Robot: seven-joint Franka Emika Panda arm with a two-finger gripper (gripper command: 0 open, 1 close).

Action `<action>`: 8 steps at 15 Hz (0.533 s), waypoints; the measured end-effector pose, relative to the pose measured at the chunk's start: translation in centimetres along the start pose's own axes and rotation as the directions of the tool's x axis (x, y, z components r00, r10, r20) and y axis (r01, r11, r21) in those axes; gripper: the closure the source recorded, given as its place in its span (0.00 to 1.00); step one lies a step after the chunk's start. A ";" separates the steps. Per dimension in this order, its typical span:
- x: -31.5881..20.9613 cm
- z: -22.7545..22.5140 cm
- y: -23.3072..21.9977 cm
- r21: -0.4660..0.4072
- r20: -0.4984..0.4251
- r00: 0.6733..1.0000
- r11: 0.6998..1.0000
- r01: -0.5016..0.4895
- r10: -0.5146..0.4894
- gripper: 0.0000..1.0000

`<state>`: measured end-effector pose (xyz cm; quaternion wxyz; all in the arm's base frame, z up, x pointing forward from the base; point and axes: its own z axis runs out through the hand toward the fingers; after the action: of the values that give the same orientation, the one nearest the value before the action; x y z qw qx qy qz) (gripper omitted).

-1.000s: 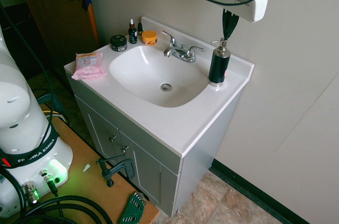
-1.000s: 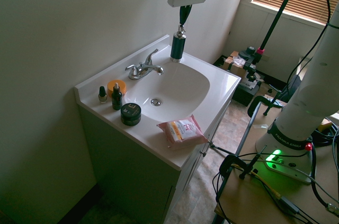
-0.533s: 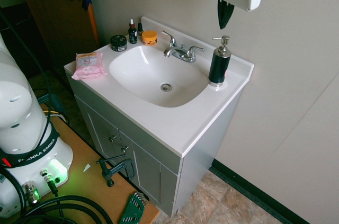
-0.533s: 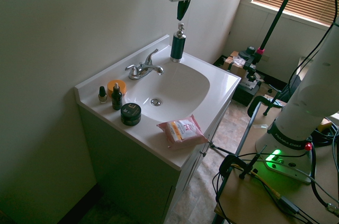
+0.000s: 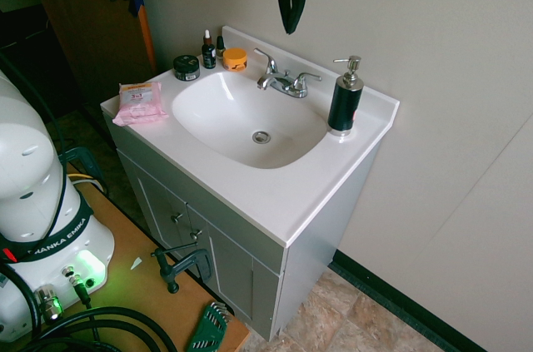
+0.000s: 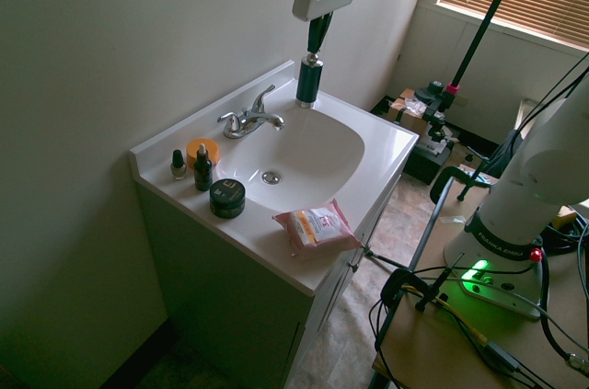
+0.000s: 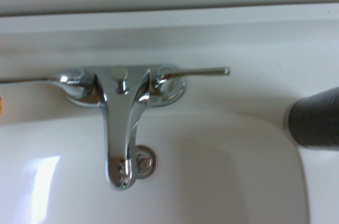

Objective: Sanitize yourself

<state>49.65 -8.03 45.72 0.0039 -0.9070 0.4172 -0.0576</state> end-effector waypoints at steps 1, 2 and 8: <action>-1.0 0.6 0.2 -0.007 0.007 1.000 1.000 0.009 -0.009 0.00; -2.0 1.0 0.3 -0.014 0.015 1.000 1.000 0.019 -0.019 0.00; -6.2 3.2 0.6 -0.029 0.044 0.998 0.999 0.038 -0.037 0.00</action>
<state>45.56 -3.87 41.91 -0.0014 -0.9156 0.4008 -0.0319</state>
